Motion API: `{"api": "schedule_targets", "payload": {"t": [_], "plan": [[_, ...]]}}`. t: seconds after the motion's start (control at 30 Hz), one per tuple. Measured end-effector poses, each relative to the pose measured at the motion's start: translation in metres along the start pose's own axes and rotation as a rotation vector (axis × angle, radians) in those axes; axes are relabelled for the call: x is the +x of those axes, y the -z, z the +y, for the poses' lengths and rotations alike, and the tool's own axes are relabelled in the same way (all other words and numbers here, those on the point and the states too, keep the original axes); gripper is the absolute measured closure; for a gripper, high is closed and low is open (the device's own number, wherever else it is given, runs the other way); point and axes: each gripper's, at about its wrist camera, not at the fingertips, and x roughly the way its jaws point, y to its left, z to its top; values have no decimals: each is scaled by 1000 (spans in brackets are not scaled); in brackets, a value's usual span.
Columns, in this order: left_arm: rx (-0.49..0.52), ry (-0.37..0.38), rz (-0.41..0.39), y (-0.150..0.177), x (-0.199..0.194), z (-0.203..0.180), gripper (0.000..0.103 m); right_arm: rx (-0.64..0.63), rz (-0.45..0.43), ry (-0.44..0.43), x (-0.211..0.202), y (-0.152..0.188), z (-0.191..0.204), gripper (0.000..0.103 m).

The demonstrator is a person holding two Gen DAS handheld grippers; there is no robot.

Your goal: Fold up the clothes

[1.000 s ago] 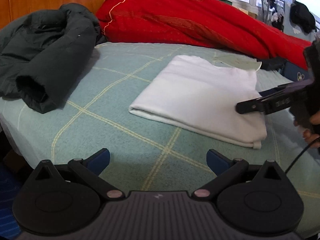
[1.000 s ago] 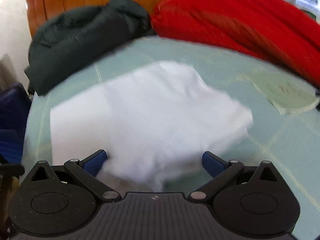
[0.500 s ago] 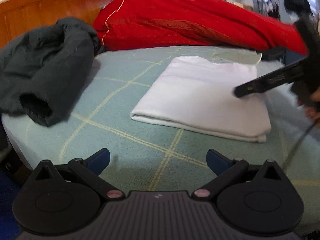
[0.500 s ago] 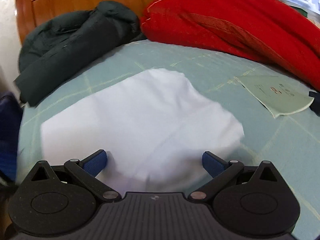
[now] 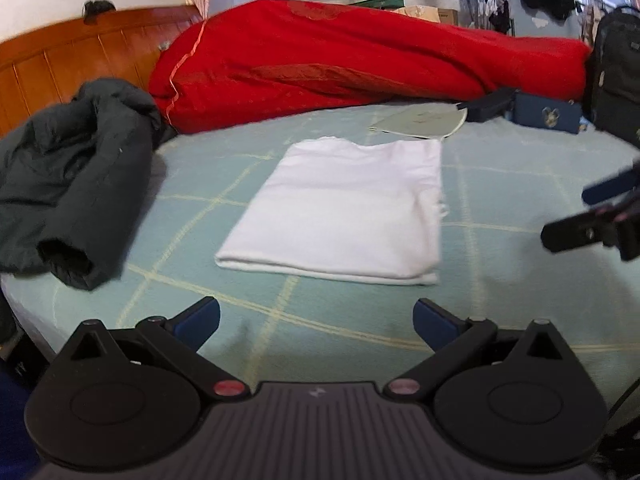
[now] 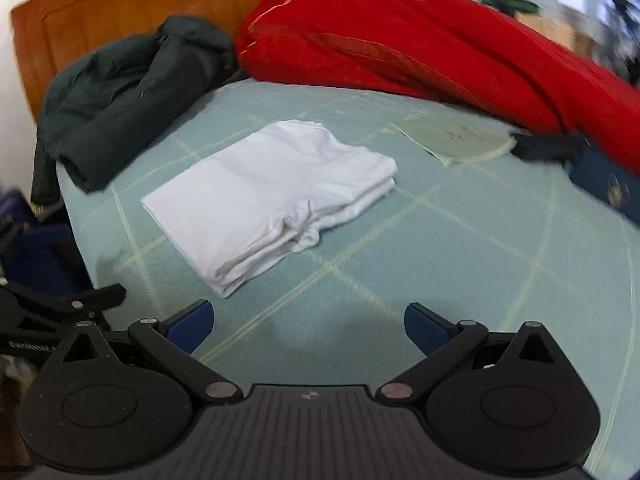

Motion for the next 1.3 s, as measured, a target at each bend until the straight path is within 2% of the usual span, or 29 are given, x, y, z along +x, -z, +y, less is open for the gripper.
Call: {"api": "schedule_targets", "payload": {"t": [0.17, 0.47, 0.6, 0.73, 1.0, 1.3], "plan": [[-50, 26, 12, 6, -21, -1, 1, 49, 11, 9, -18, 19, 10, 0], [-71, 9, 24, 18, -57, -14, 1, 40, 11, -5, -45, 43, 30, 0], [-70, -11, 25, 20, -71, -23, 1, 35, 32, 4, -54, 56, 36, 0], [-75, 0, 28, 22, -83, -31, 1, 26, 45, 20, -65, 70, 41, 0], [-45, 0, 27, 34, -105, -45, 1, 31, -5, 15, -90, 86, 49, 0], [-51, -27, 7, 38, -120, -41, 1, 1, -45, 1, -102, 88, 63, 0]]}}
